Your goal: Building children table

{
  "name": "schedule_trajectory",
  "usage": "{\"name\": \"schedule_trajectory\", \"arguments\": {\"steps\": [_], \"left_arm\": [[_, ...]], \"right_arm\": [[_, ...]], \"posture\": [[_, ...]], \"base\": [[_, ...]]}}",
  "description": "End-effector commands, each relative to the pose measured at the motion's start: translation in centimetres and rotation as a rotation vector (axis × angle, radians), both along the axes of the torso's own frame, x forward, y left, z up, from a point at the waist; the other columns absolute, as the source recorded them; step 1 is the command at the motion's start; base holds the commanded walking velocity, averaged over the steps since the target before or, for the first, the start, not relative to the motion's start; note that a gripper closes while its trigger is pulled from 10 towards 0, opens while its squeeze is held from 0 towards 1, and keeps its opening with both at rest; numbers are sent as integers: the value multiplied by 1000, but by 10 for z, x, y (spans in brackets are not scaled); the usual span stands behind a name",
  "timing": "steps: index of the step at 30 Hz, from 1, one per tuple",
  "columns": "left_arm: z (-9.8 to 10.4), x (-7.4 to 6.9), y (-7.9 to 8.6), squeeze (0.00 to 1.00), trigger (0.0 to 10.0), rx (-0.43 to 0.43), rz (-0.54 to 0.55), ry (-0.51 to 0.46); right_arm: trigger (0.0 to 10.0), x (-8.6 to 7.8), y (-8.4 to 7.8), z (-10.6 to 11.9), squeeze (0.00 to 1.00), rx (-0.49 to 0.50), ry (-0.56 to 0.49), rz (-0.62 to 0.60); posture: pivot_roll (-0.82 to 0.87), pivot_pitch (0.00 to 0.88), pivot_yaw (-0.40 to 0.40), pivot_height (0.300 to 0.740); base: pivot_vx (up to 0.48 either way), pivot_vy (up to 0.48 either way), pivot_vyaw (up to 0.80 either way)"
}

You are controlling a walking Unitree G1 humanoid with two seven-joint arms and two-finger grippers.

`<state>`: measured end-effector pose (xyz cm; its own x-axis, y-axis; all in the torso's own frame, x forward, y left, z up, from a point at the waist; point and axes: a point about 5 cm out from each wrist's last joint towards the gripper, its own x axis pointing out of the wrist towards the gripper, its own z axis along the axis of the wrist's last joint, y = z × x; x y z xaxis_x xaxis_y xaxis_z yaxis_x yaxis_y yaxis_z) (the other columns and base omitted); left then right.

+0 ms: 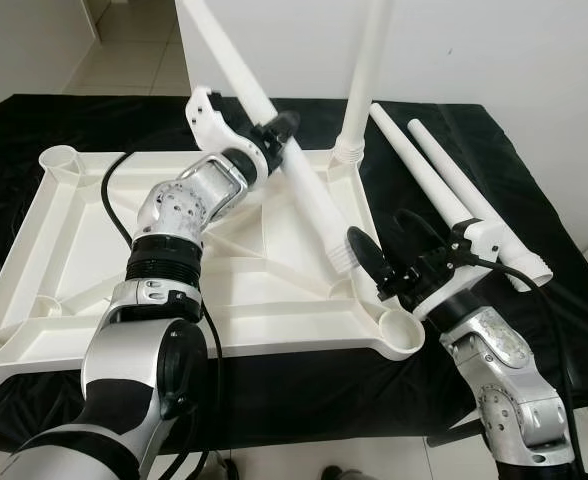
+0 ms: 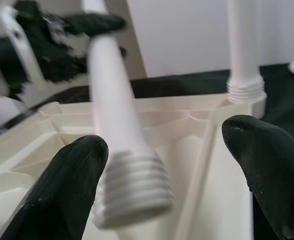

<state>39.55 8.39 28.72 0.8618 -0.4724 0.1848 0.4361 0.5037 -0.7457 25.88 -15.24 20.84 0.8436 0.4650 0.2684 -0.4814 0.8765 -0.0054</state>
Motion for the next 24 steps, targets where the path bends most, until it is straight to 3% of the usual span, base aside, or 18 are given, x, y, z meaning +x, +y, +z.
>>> {"name": "schedule_trajectory", "arguments": {"steps": [1, 24], "left_arm": [[17, -10, -8, 0, 10000, -31, -139, -207], [36, -26, -24, 0, 10000, 125, -162, -394]], "right_arm": [[10000, 2, -4, 1, 0, -13, 16, -23], [10000, 16, -20, 10, 0, -73, 58, -115]], "posture": [[-55, 136, 0, 740], [-57, 135, -6, 740]], "base": [[0, 0, 0], [0, 0, 0]]}}
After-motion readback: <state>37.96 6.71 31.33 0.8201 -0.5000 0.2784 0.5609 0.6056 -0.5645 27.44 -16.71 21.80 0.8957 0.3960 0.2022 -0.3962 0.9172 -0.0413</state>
